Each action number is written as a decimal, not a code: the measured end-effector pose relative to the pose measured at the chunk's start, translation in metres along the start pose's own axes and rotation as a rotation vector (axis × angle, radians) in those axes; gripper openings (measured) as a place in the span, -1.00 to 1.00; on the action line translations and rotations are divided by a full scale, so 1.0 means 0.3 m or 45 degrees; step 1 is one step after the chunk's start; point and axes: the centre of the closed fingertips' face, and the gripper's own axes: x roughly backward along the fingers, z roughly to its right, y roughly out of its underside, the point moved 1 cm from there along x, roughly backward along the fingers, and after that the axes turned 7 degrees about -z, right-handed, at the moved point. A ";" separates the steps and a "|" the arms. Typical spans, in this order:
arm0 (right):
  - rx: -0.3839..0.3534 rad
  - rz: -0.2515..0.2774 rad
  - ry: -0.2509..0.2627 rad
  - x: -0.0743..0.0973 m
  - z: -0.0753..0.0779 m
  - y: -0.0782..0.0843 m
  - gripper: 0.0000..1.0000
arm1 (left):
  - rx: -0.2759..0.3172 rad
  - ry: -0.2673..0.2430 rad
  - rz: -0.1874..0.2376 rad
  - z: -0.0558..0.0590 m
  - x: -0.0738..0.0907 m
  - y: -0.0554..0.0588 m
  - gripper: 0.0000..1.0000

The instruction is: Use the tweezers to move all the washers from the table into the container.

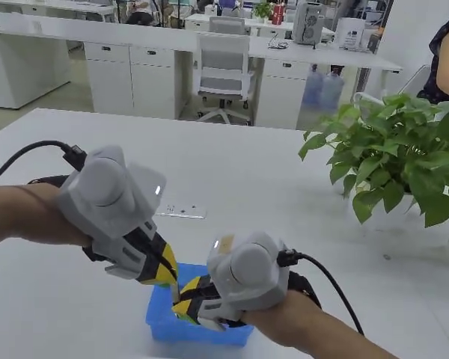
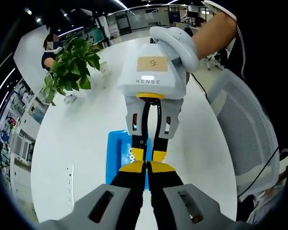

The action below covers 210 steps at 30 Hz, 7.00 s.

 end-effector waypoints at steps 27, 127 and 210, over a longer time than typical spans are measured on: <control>-0.038 -0.029 -0.040 -0.104 0.085 0.079 -0.81 | 0.006 0.009 -0.025 -0.093 -0.117 0.078 -0.89; -0.147 0.090 0.019 0.076 -0.054 0.037 -0.87 | -0.068 -0.024 -0.007 0.061 -0.001 -0.070 -0.89; 0.130 -0.364 -0.129 -0.048 -0.280 0.343 -0.86 | 0.057 0.105 -0.131 0.322 -0.367 0.210 -0.89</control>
